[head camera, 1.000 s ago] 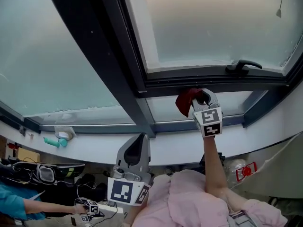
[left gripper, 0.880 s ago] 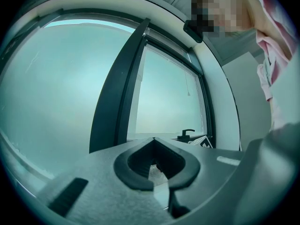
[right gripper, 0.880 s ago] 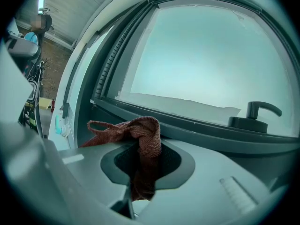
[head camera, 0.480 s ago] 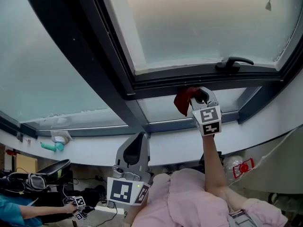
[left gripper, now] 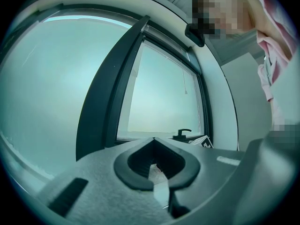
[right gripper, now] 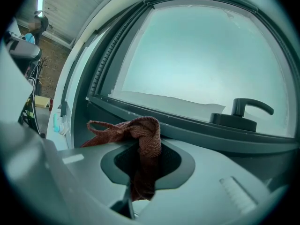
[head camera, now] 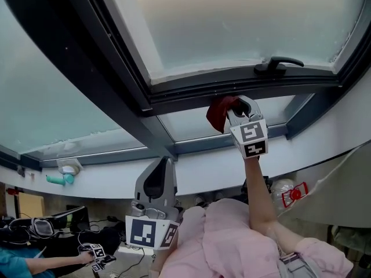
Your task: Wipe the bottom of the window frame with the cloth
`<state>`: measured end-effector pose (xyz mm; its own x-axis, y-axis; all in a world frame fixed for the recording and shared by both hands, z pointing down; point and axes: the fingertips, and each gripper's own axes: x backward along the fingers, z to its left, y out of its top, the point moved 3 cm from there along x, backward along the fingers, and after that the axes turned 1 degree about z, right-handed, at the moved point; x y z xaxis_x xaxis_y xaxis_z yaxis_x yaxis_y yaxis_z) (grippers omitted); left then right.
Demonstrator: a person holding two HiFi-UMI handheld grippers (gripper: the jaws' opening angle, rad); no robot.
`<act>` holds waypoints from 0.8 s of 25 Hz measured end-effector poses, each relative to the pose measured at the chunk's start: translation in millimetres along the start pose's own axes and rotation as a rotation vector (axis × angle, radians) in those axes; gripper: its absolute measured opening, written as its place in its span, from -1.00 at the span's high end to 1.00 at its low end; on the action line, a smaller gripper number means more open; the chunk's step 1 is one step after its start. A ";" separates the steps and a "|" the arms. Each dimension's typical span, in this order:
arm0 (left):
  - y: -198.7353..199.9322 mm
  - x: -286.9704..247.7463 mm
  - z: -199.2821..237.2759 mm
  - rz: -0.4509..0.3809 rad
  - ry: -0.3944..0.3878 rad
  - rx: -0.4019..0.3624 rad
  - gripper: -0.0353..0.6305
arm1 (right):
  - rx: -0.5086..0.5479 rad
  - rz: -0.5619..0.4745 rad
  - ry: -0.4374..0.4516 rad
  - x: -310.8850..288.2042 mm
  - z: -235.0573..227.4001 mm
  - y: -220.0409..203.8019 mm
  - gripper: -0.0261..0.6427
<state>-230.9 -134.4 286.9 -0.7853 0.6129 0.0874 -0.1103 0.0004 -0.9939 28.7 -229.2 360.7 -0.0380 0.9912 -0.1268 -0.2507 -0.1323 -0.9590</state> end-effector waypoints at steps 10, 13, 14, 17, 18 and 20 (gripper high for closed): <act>-3.8 -7.8 -1.5 -0.001 -0.003 0.009 0.90 | 0.011 0.010 -0.005 2.6 -9.4 -3.9 0.71; -3.8 -11.4 -3.5 0.000 -0.009 0.010 0.90 | 0.003 0.018 -0.026 6.1 -19.3 -6.7 0.71; -3.7 -12.6 -4.3 0.000 -0.011 0.012 0.90 | 0.000 0.020 -0.033 7.5 -22.5 -7.6 0.71; -4.1 -16.6 -7.9 0.000 -0.022 0.015 0.90 | -0.004 0.023 -0.047 10.6 -30.1 -9.4 0.71; -4.4 -18.0 -9.1 0.001 -0.026 0.015 0.90 | -0.004 0.025 -0.051 11.4 -32.2 -10.1 0.71; -5.0 -20.5 -10.8 0.001 -0.032 0.015 0.90 | -0.005 0.027 -0.060 13.0 -36.5 -11.9 0.71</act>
<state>-207.6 -138.4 289.4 -0.8044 0.5874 0.0888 -0.1182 -0.0118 -0.9929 66.5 -214.5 361.2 -0.1023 0.9852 -0.1373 -0.2441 -0.1587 -0.9567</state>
